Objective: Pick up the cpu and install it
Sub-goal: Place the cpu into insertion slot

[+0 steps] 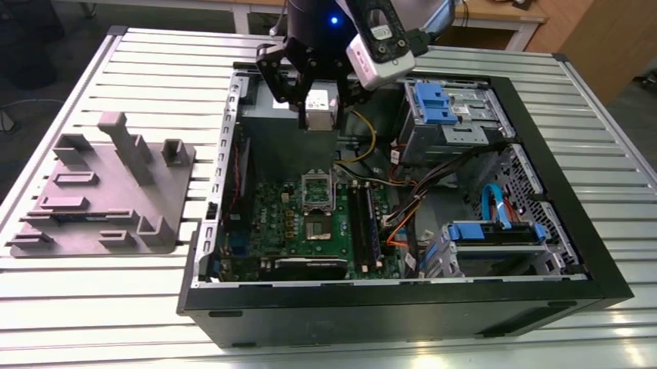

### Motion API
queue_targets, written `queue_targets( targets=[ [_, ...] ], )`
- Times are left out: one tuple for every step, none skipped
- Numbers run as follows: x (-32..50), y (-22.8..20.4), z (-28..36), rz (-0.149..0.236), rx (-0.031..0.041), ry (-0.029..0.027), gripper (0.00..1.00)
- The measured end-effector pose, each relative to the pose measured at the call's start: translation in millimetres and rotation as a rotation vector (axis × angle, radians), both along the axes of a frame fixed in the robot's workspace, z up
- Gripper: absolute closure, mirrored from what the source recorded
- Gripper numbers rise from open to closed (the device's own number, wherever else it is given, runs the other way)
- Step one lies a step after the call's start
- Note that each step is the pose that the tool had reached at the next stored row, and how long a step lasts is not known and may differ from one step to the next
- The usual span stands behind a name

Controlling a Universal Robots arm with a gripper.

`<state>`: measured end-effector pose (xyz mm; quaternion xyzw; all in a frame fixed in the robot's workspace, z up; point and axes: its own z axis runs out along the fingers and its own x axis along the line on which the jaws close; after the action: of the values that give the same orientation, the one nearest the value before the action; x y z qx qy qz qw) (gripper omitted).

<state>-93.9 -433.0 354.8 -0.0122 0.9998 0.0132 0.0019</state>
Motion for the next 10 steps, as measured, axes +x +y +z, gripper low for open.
queue_targets(
  targets=[
    [0.0, 0.0, -0.2, 0.0, 0.0, 0.0, 0.53],
    [0.0, 0.0, -0.5, 0.0, 0.0, 0.0, 0.53],
    [0.0, 0.0, -0.7, 0.0, 0.0, 0.0, 0.53],
    [0.0, 0.0, -1.0, 0.0, 0.0, 0.0, 0.53],
    [0.0, -0.1, -1.2, 0.0, 0.0, 0.0, 0.53],
    [-0.1, -0.2, -1.4, 0.0, -0.0001, 0.0, 0.53],
    [0.0, -0.3, -1.7, 0.0, 0.0001, -0.0001, 0.53],
    [0.0, -0.4, -2.1, 0.0, 0.0001, 0.0, 0.53],
    [0.0, -0.7, -2.3, 0.0, -0.0001, 0.0001, 0.53],
    [0.0, -0.9, -2.8, 0.0, 0.0, 0.0, 0.53]
  ],
)
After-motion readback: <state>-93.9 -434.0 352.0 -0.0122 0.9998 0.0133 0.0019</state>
